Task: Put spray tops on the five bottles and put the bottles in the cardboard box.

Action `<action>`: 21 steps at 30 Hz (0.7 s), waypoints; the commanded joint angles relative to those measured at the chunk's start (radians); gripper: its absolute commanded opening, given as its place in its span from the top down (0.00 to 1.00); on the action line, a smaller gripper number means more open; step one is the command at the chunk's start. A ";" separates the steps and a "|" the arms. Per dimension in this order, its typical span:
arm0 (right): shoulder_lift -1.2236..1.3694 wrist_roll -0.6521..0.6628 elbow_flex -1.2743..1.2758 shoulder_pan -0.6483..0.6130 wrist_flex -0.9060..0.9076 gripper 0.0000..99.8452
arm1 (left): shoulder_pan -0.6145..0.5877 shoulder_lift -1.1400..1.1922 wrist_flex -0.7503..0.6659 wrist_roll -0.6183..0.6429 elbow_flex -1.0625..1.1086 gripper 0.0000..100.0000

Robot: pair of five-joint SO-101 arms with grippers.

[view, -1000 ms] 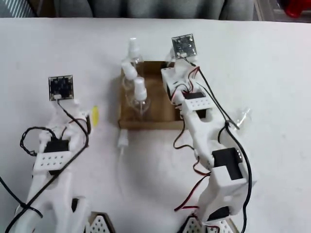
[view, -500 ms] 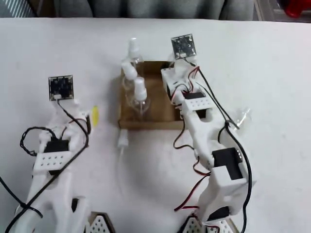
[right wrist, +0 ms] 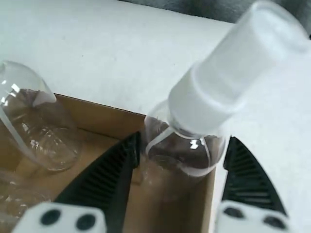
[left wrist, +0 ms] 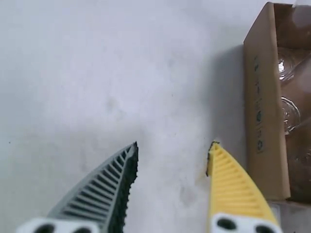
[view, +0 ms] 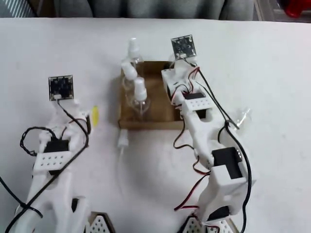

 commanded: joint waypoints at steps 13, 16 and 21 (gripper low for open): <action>-0.018 -0.068 -0.038 -0.005 -0.016 0.78 | -0.010 -0.031 -0.023 -0.069 -0.012 0.78; -0.016 -0.064 -0.038 -0.005 -0.018 0.78 | -0.010 -0.031 -0.023 -0.069 -0.012 0.78; -0.019 -0.064 -0.038 -0.005 -0.018 0.78 | -0.010 -0.031 -0.023 -0.069 -0.012 0.78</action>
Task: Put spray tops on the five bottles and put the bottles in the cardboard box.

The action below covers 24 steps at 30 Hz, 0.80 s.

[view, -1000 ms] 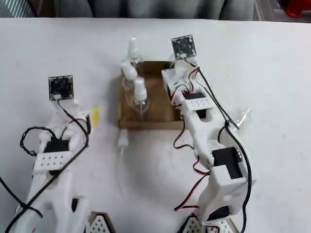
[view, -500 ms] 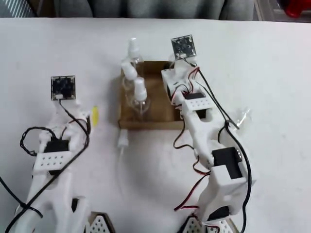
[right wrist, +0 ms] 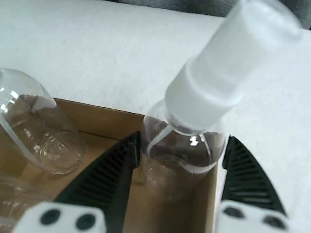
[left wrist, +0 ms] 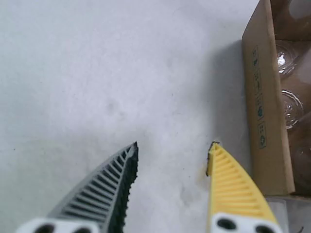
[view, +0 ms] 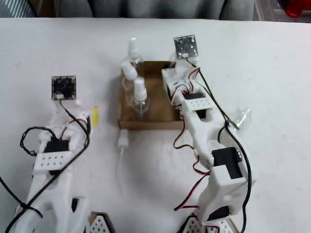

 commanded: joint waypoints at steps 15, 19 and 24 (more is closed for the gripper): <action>-0.019 -0.008 -0.040 -0.036 -0.018 0.77 | -0.010 -0.031 -0.023 -0.012 -0.014 0.77; -0.018 -0.008 -0.040 -0.036 -0.013 0.69 | -0.010 -0.031 -0.023 -0.012 -0.014 0.77; -0.015 -0.011 -0.040 -0.038 -0.015 0.66 | -0.010 -0.031 -0.023 -0.012 -0.014 0.77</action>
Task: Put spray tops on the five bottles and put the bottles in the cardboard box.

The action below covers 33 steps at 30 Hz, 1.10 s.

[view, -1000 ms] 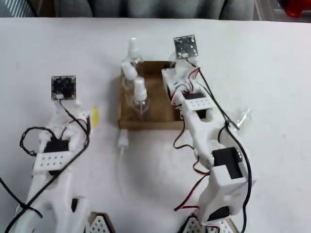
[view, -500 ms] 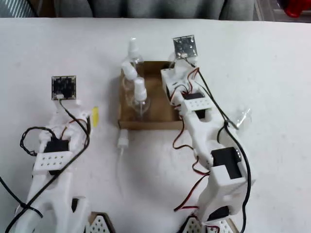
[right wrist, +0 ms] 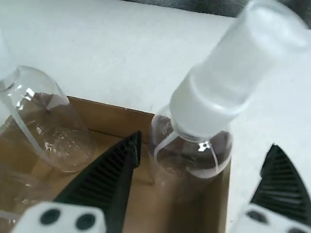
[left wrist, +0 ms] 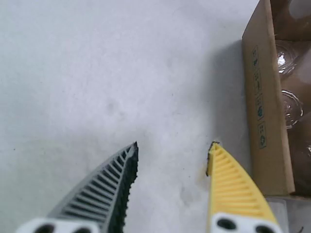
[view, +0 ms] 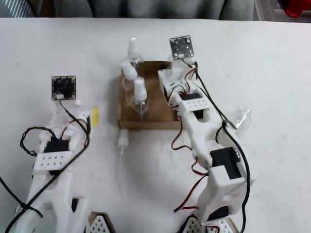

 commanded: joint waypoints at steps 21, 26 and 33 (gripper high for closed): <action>-0.147 -0.015 0.064 -0.042 -0.019 0.66 | -0.010 -0.031 -0.023 -0.014 -0.014 0.77; -0.154 -0.015 0.072 -0.044 -0.019 0.66 | -0.010 -0.031 -0.023 -0.014 -0.014 0.77; -0.160 -0.015 0.077 -0.038 -0.012 0.66 | -0.010 -0.031 -0.023 -0.014 -0.014 0.77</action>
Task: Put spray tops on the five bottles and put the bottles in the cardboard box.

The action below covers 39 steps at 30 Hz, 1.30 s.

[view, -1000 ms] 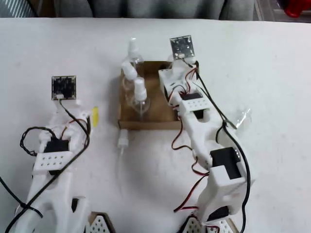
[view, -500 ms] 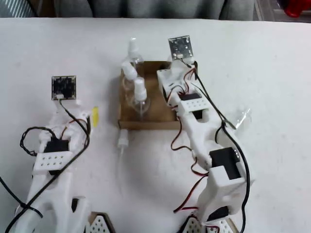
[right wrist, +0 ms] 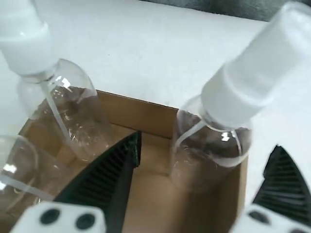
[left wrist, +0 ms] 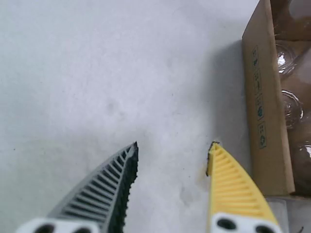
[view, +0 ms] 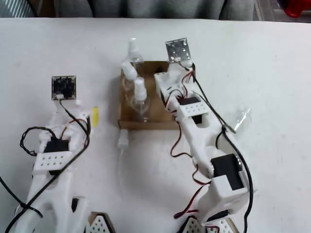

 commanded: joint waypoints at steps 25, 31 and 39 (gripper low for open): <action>-0.549 0.003 -0.012 0.001 0.799 0.66 | -0.022 -0.031 -0.046 -0.014 0.000 0.77; -0.727 0.002 -0.012 0.073 1.121 0.66 | -0.039 -0.031 -0.046 -0.014 -0.002 0.77; -0.928 0.117 -0.008 0.361 1.435 0.66 | -0.035 -0.031 -0.037 -0.014 0.003 0.78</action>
